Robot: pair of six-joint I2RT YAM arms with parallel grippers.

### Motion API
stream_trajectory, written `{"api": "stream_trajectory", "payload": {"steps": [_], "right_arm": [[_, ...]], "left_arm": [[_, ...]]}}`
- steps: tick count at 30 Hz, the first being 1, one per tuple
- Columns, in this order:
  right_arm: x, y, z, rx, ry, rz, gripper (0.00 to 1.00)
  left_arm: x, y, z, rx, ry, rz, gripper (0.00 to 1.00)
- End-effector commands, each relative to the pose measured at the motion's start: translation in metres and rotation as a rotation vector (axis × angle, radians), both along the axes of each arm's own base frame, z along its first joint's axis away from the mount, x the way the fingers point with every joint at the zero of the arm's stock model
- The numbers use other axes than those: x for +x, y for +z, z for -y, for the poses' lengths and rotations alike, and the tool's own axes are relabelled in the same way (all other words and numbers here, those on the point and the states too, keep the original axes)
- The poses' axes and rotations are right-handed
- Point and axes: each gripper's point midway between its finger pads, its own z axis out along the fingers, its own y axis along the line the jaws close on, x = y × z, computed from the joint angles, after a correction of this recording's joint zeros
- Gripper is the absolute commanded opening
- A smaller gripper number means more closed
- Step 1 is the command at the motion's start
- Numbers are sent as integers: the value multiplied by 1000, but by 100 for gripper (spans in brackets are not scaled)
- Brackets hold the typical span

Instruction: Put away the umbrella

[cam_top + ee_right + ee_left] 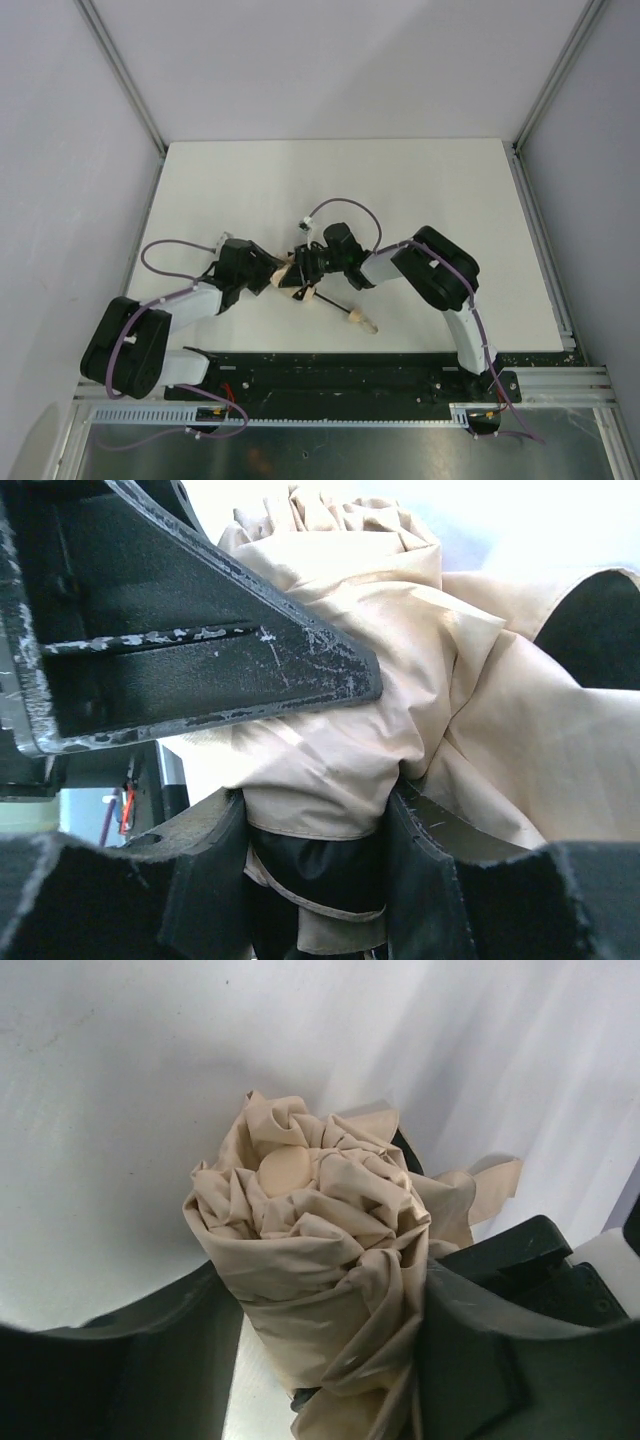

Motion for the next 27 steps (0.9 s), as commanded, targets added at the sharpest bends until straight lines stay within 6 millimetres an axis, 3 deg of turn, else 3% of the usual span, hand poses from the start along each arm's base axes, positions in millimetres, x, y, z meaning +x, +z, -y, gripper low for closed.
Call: {"api": "stream_trajectory", "payload": {"steps": [1, 6, 10, 16, 21, 27], "right_arm": [[-54, -70, 30, -176, 45, -305, 0], [-51, -57, 27, -149, 39, -313, 0], [-43, -43, 27, -156, 17, -261, 4], [-21, -7, 38, -222, -46, -50, 51], [-7, 31, 52, -307, -86, 232, 70], [2, 61, 51, -361, -129, 495, 81]], "left_arm": [[-46, -53, -15, 90, -25, -184, 55], [-47, -55, -15, 92, -33, -171, 20], [-50, -58, -16, 100, -39, -178, 4], [-59, -63, -13, 75, -42, -225, 0], [-60, -60, -13, 72, -34, -240, 0], [-66, -62, -15, 80, -17, -296, 0]]}}
